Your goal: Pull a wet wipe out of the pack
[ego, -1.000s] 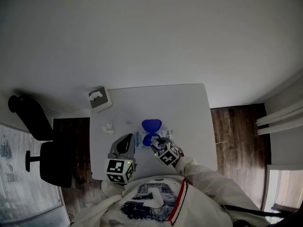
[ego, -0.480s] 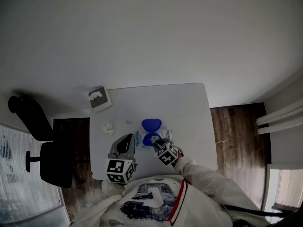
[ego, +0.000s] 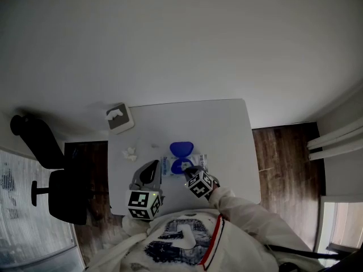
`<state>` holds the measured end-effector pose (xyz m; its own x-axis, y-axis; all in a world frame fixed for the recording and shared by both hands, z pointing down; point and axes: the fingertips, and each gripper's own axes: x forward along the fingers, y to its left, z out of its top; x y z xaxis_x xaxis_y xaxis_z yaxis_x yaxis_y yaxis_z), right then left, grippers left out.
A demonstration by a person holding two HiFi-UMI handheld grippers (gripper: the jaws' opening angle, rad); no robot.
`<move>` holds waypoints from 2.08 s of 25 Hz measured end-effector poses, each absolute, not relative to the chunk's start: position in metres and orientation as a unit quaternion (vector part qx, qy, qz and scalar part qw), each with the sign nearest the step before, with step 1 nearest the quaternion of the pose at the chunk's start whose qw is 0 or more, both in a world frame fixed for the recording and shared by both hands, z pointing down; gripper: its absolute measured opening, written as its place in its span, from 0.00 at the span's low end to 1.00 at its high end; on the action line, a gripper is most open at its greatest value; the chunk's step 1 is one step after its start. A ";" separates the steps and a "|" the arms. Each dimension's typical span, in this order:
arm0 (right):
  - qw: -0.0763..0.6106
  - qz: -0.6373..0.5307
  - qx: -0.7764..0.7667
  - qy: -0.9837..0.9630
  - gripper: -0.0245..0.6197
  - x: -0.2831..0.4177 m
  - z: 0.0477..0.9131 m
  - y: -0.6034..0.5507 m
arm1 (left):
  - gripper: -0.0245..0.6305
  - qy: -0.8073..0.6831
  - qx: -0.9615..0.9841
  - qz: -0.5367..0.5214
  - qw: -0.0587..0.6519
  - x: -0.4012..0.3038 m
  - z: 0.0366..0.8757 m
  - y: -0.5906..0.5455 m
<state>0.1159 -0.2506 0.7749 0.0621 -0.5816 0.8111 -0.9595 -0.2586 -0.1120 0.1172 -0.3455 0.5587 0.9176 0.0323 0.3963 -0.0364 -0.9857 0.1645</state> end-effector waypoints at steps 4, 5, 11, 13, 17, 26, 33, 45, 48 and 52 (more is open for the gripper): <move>0.236 0.399 0.687 -0.559 0.05 0.116 0.774 -0.250 | 0.04 -0.003 0.975 0.205 0.085 0.116 0.559 -0.345; 0.236 0.399 0.687 -0.560 0.05 0.115 0.773 -0.250 | 0.04 -0.004 0.975 0.205 0.084 0.116 0.559 -0.345; 0.221 0.395 0.694 -0.561 0.05 0.118 0.758 -0.247 | 0.04 -0.008 0.976 0.201 0.087 0.115 0.557 -0.344; 0.213 0.394 0.698 -0.559 0.05 0.121 0.753 -0.247 | 0.04 -0.008 0.975 0.203 0.086 0.115 0.557 -0.343; 0.193 0.401 0.704 -0.553 0.05 0.124 0.746 -0.243 | 0.04 -0.008 0.975 0.204 0.086 0.115 0.558 -0.338; 0.123 0.389 0.744 -0.529 0.05 0.141 0.708 -0.234 | 0.04 -0.012 0.976 0.200 0.080 0.113 0.554 -0.332; 0.086 0.358 0.772 -0.518 0.05 0.155 0.678 -0.226 | 0.04 -0.007 0.978 0.193 0.077 0.115 0.551 -0.326; 0.049 0.295 0.813 -0.499 0.05 0.178 0.614 -0.207 | 0.04 -0.016 0.983 0.169 0.067 0.120 0.537 -0.324; 0.044 0.268 0.825 -0.496 0.05 0.187 0.593 -0.201 | 0.04 -0.020 0.985 0.161 0.060 0.121 0.531 -0.322; 0.034 0.236 0.841 -0.485 0.05 0.203 0.562 -0.191 | 0.04 -0.028 0.988 0.146 0.051 0.124 0.519 -0.323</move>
<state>0.2027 -0.1908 0.5622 0.4183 -0.8000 0.4301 -0.8325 -0.5271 -0.1707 0.1236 -0.3230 0.5186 0.9560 -0.0405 0.2904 -0.0704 -0.9932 0.0930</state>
